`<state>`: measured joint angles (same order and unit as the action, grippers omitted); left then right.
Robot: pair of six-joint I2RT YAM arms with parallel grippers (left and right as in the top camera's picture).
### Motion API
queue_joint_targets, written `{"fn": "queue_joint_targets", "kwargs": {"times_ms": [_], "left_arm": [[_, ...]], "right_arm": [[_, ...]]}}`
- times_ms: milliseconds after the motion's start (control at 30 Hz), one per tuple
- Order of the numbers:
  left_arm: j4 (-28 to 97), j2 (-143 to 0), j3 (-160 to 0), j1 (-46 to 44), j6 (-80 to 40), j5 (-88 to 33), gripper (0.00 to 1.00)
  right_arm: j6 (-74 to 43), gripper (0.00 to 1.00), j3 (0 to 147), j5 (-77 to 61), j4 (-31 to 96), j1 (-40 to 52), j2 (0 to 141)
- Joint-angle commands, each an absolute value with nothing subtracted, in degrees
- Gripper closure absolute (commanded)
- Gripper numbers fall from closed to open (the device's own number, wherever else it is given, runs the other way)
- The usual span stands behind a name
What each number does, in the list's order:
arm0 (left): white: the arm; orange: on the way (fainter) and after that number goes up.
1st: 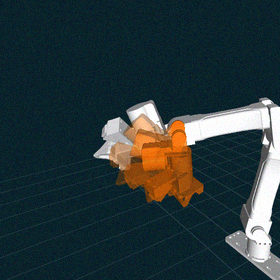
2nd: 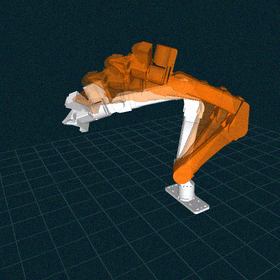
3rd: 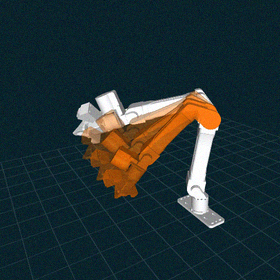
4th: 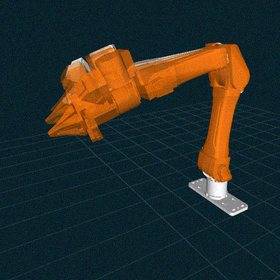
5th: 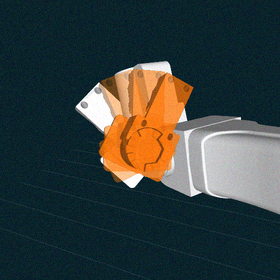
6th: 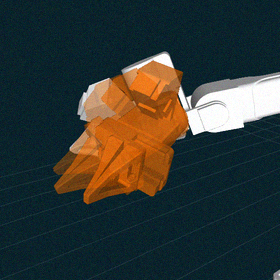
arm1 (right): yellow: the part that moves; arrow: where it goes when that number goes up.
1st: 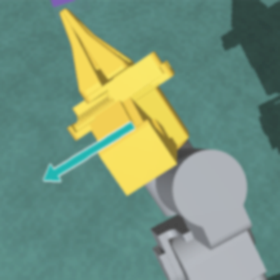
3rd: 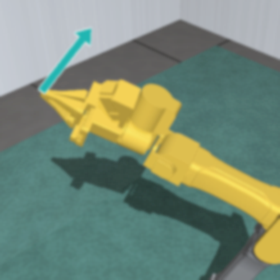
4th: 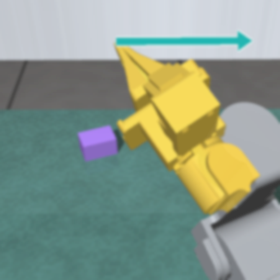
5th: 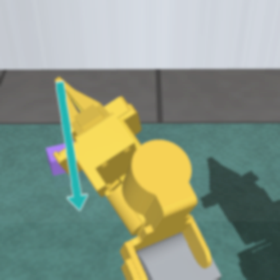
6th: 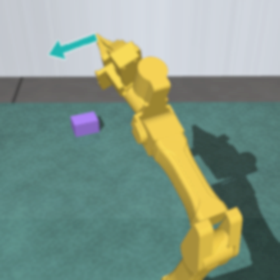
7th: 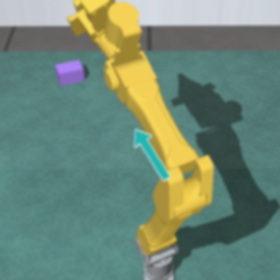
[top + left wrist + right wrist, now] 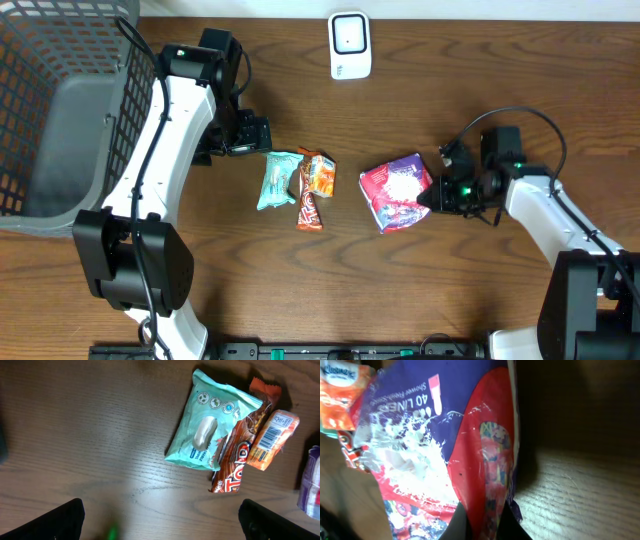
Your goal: Scan the item barcode
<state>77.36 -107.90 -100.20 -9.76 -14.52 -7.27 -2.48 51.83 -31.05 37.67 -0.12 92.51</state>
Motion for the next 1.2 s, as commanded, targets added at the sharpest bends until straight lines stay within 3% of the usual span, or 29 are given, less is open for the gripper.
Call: {"fn": "queue_joint_targets", "kwargs": {"times_ms": [0, 200, 533, 867, 1167], "left_arm": [[77.54, -107.46, -100.14, -9.54, -13.96, -6.57, 0.02], [77.54, -107.46, -100.14, -9.54, -13.96, -6.57, 0.02], [77.54, -107.46, -100.14, -9.54, -13.98, -6.57, 0.02], [77.54, -107.46, -100.14, -9.54, -13.96, -6.57, 0.02], [77.54, -107.46, -100.14, -9.54, -13.96, -6.57, 0.02]], "right_arm": [[-2.74, 0.99, 58.52, -26.15, 41.67, 0.14, 92.23], [-6.20, 0.99, 68.53, -7.68, 53.17, 2.48, 92.23], [-33.67, 0.99, 72.12, 34.98, 66.06, 11.64, 92.25], [-43.35, 0.99, 65.04, 43.42, 65.01, 19.97, 92.27], [-44.14, 0.96, 58.63, 35.42, 58.04, 25.78, 92.27]]}}
